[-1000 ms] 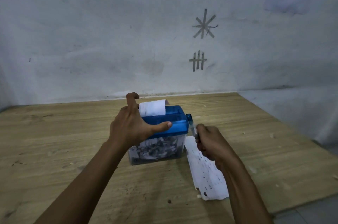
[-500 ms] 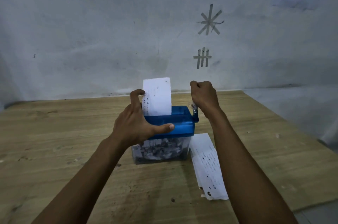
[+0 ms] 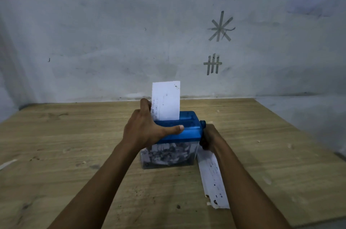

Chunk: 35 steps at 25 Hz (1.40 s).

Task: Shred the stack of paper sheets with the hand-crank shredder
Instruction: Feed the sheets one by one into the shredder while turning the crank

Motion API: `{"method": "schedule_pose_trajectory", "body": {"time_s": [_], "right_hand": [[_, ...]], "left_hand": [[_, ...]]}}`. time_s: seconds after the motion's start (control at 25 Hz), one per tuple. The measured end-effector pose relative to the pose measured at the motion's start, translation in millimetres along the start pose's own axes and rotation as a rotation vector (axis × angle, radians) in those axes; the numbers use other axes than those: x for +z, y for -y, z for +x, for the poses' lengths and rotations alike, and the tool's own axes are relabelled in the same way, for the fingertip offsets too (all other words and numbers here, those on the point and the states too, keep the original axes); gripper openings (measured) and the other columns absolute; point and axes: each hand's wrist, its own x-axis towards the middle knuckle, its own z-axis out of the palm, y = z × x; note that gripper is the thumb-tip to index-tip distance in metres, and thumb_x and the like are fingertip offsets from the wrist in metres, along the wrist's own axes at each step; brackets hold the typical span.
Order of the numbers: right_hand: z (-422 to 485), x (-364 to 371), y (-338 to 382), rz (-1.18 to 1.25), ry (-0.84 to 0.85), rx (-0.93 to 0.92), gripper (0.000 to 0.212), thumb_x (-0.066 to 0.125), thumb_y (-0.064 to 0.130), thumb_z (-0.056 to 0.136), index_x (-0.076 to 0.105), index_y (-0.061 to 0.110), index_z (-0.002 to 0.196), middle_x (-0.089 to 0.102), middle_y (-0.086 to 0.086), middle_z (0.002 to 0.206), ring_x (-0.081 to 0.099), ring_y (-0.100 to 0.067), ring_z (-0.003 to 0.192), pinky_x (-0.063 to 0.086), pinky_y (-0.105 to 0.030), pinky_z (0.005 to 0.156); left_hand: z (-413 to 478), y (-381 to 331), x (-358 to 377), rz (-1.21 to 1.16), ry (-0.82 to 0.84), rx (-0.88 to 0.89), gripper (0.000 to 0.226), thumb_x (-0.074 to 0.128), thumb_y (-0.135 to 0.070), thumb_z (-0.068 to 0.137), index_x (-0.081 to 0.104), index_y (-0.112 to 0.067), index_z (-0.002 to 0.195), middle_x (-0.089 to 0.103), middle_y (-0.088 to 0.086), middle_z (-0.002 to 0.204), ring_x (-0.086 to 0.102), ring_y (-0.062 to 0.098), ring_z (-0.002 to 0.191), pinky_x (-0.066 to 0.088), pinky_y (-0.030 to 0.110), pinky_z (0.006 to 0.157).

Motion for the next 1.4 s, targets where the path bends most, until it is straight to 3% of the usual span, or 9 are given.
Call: {"method": "schedule_pose_trajectory", "body": {"time_s": [0.12, 0.28, 0.48, 0.6, 0.72, 0.84, 1.0, 1.16, 1.4], "right_hand": [[-19.2, -3.8, -9.0, -0.105, -0.095, -0.098, 0.030, 0.039, 0.018, 0.104, 0.054, 0.010, 0.079, 0.046, -0.003, 0.060, 0.035, -0.013, 0.047, 0.027, -0.024, 0.044], [-47.2, -13.3, -30.0, -0.170, -0.038, -0.173, 0.035, 0.035, 0.029, 0.106, 0.050, 0.015, 0.077, 0.042, 0.000, 0.053, 0.033, -0.009, 0.038, 0.026, -0.019, 0.042], [-102.2, -29.1, -18.4, -0.250, -0.148, -0.407, 0.040, 0.036, 0.033, 0.103, 0.055, 0.015, 0.073, 0.041, 0.002, 0.054, 0.035, -0.012, 0.048, 0.029, -0.025, 0.050], [-101.4, -22.8, 18.5, -0.153, -0.371, -0.563, 0.048, 0.039, 0.032, 0.099, 0.057, 0.010, 0.061, 0.053, -0.002, 0.053, 0.046, -0.019, 0.051, 0.036, -0.031, 0.054], [-72.2, -12.8, 53.6, -0.174, -0.470, -0.574, 0.050, 0.031, 0.031, 0.100, 0.057, 0.004, 0.067, 0.067, -0.012, 0.068, 0.060, -0.027, 0.063, 0.046, -0.035, 0.062], [-35.9, -6.8, 76.0, -0.184, -0.346, -0.486, 0.045, 0.029, 0.028, 0.100, 0.052, 0.007, 0.067, 0.060, -0.009, 0.062, 0.056, -0.025, 0.058, 0.043, -0.031, 0.057], [-9.0, 0.8, 63.7, 0.089, -0.068, -0.273, 0.034, 0.035, 0.016, 0.093, 0.039, 0.013, 0.059, 0.039, -0.001, 0.042, 0.036, -0.019, 0.043, 0.030, -0.024, 0.044], [1.7, 17.4, 45.9, 0.138, 0.019, -0.148, 0.011, 0.042, 0.014, 0.089, 0.050, 0.011, 0.081, 0.053, -0.009, 0.068, 0.052, -0.025, 0.057, 0.045, -0.029, 0.058], [17.3, 27.7, 52.7, -0.057, 0.016, -0.166, 0.015, 0.041, 0.017, 0.088, 0.051, 0.009, 0.095, 0.058, -0.019, 0.087, 0.057, -0.029, 0.077, 0.048, -0.035, 0.070]], "left_hand": [[2.0, -1.7, 0.7, 0.014, 0.027, 0.001, 0.126, 0.061, -0.102, 0.034, 0.037, -0.027, 0.133, 0.058, -0.004, 0.127, 0.059, 0.021, 0.107, 0.059, 0.043, 0.079], [2.5, -1.6, 1.2, 0.009, 0.038, 0.052, 0.126, 0.049, -0.108, 0.031, 0.052, -0.029, 0.130, 0.065, -0.005, 0.124, 0.063, 0.018, 0.102, 0.059, 0.033, 0.074], [7.0, -1.2, -1.0, 0.145, 0.006, 0.045, 0.117, 0.042, -0.111, 0.036, 0.056, -0.032, 0.121, 0.067, -0.007, 0.115, 0.062, 0.021, 0.102, 0.054, 0.047, 0.088], [4.6, 1.6, -2.6, 0.096, 0.039, 0.080, 0.111, 0.047, -0.109, 0.038, 0.057, -0.031, 0.117, 0.068, -0.007, 0.108, 0.063, 0.018, 0.094, 0.056, 0.044, 0.086], [0.6, 0.1, -3.1, -0.028, 0.086, 0.105, 0.110, 0.058, -0.103, 0.038, 0.059, -0.028, 0.118, 0.068, -0.007, 0.107, 0.064, 0.013, 0.088, 0.061, 0.038, 0.076], [1.2, 0.6, -4.3, -0.076, 0.079, 0.143, 0.108, 0.061, -0.099, 0.041, 0.060, -0.026, 0.121, 0.068, -0.008, 0.108, 0.064, 0.011, 0.087, 0.061, 0.032, 0.071], [1.5, -1.0, -4.8, -0.077, 0.050, 0.210, 0.101, 0.063, -0.097, 0.046, 0.062, -0.026, 0.118, 0.067, -0.011, 0.102, 0.063, 0.007, 0.082, 0.059, 0.028, 0.065], [6.1, 10.0, -13.3, -0.113, 0.036, 0.214, 0.096, 0.069, -0.093, 0.049, 0.064, -0.027, 0.119, 0.070, -0.013, 0.102, 0.065, 0.004, 0.084, 0.061, 0.028, 0.067], [11.2, 20.7, -16.1, -0.145, -0.042, 0.189, 0.080, 0.069, -0.090, 0.052, 0.060, -0.036, 0.111, 0.064, -0.019, 0.098, 0.060, -0.005, 0.081, 0.054, 0.019, 0.065]]}}
